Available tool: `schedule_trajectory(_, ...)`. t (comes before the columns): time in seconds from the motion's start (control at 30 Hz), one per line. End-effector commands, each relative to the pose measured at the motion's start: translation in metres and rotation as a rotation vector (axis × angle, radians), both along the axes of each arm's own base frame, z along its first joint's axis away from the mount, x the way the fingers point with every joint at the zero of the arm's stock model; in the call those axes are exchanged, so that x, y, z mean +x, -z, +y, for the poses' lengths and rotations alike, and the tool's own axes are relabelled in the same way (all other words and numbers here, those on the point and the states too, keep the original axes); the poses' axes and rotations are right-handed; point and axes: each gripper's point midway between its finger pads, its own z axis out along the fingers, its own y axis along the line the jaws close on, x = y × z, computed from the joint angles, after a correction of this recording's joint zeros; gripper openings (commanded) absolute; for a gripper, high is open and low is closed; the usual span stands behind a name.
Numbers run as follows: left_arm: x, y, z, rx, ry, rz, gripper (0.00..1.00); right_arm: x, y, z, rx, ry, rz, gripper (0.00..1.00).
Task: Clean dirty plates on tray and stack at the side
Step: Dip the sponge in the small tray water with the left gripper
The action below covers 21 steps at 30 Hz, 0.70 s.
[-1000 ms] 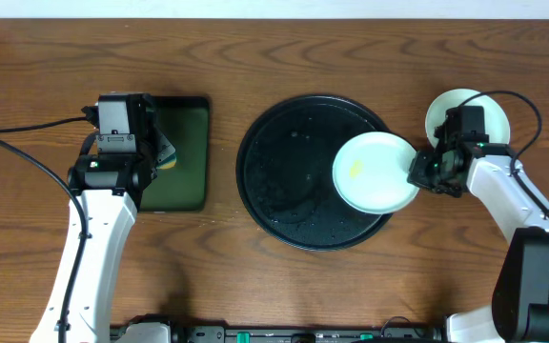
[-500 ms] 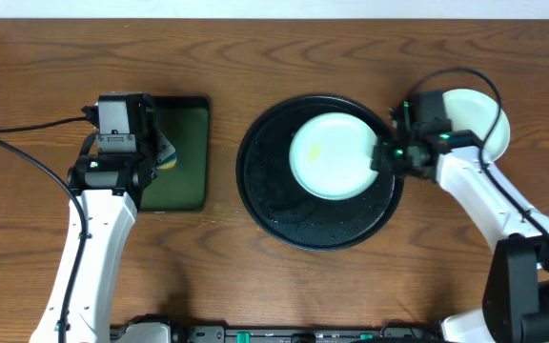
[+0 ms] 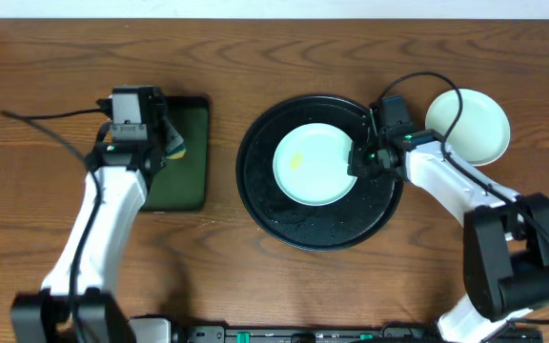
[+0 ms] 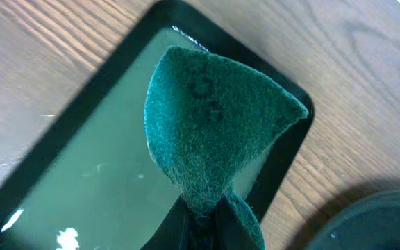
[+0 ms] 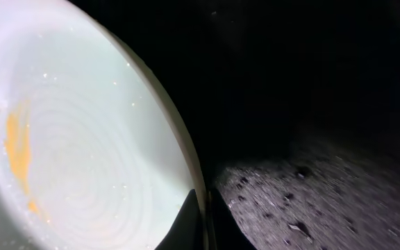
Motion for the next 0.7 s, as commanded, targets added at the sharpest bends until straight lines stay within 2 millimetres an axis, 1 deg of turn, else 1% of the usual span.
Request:
schedule_trajectory(0.0,0.003,0.026,0.001,-0.013,-0.011,0.049,0.08,-0.002,0.006,0.012,0.044,-0.008,0.032,0.01)
schedule_trajectory(0.17,0.004,0.063,0.013,0.038,-0.049,0.130,0.08,-0.006,0.013,0.011,0.035,-0.012,0.053,0.01)
schedule_trajectory(0.4,-0.002,0.107,0.030,0.031,-0.091,0.236,0.07,-0.007,0.013,0.013,0.034,-0.024,0.049,0.01)
schedule_trajectory(0.47,-0.004,0.120,0.029,0.010,-0.088,0.265,0.08,-0.007,0.013,0.013,0.034,-0.025,0.049,0.01)
schedule_trajectory(0.57,-0.005,0.131,0.028,-0.023,-0.082,0.283,0.07,-0.007,0.013,0.013,0.031,-0.038,0.044,0.01)
schedule_trajectory(0.67,-0.003,0.128,0.028,-0.031,-0.075,0.270,0.08,-0.006,0.013,0.013,0.030,-0.042,0.042,0.01)
